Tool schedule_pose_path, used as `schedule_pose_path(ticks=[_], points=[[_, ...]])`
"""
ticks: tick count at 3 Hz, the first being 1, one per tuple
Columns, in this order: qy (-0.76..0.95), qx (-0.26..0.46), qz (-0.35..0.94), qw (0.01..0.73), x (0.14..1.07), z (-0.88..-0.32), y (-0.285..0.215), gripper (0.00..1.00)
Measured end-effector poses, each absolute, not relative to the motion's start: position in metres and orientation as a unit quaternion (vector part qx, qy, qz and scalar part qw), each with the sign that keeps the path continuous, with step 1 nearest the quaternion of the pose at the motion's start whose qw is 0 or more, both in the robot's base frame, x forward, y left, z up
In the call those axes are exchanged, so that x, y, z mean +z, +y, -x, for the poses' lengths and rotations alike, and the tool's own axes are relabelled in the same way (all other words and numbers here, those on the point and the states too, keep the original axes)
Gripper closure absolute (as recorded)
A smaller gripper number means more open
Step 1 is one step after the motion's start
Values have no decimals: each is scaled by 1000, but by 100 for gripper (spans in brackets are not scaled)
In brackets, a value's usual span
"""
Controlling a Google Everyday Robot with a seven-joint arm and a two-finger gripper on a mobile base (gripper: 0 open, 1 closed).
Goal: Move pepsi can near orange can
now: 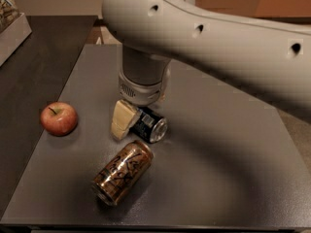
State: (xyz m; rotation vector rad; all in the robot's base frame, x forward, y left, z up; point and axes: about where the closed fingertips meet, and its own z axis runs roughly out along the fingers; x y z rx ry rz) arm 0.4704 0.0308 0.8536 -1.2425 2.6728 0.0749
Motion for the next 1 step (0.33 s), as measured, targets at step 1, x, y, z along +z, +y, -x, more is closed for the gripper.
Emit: schedule_pose_path(ticks=[1], points=[[902,25,419,96,854,-470,31,0]])
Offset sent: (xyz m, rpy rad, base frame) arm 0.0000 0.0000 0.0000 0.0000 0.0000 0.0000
